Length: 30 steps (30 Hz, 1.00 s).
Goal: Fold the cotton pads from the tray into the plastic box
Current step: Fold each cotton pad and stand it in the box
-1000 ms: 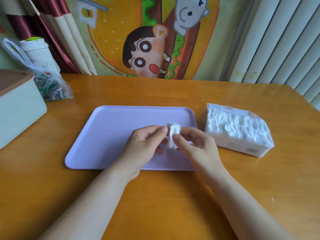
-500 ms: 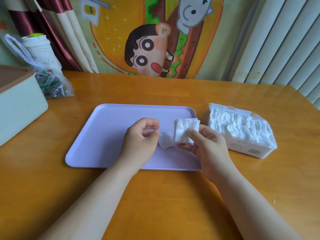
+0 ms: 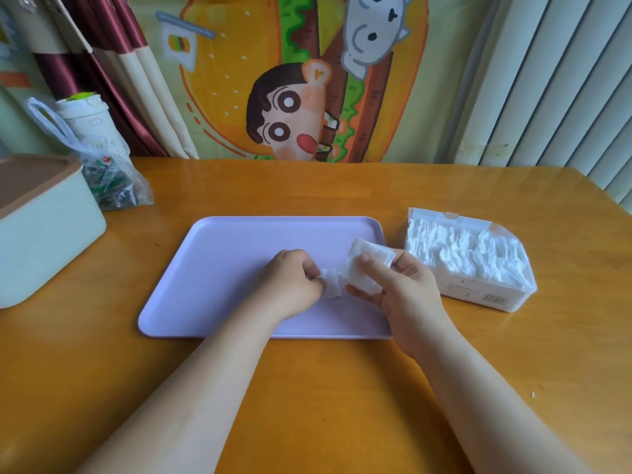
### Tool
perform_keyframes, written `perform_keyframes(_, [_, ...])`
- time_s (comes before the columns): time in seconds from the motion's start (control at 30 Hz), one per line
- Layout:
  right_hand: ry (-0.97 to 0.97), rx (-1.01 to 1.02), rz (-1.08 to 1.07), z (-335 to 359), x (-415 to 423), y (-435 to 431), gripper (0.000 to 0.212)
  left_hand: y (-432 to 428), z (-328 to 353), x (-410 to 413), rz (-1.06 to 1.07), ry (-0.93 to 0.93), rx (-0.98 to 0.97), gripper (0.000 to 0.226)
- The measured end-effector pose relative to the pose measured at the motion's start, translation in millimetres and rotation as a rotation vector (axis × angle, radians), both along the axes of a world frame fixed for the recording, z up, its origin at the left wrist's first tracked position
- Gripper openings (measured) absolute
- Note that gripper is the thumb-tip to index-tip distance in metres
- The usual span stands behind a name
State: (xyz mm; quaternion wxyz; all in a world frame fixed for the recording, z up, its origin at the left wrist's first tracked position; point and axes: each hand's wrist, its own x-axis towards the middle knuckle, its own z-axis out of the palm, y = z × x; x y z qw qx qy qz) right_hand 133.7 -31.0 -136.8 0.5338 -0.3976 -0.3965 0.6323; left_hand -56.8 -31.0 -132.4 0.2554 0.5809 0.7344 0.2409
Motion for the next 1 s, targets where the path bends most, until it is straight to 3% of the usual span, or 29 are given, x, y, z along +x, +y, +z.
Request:
perform_keyframes(0.07, [-0.002,-0.011,-0.031,2,1,-1,0.035,-3,0,-1,0.007,-0.055,0.030,0.009])
perform_keyframes(0.23, [-0.075,-0.017,-0.119,8,-2,-1,0.017,-28,16,-8,0.077,-0.452,0.158,0.009])
perform_keyframes(0.47, [-0.190,-0.041,-0.043,20,-12,-16,0.023,-61,57,-13,-0.079,-0.857,0.229,0.039])
perform_keyframes(0.6, [-0.141,0.002,0.055,35,-8,-35,0.020,-74,67,5,-0.144,-0.856,0.255,0.032])
perform_keyframes(0.73, [-0.106,0.064,0.127,45,0,-59,0.017,-84,63,24,0.026,-0.840,0.326,0.027])
perform_keyframes(1.0, [-0.047,0.060,0.071,51,13,-83,0.019,-96,65,57,0.054,-0.955,0.408,0.033])
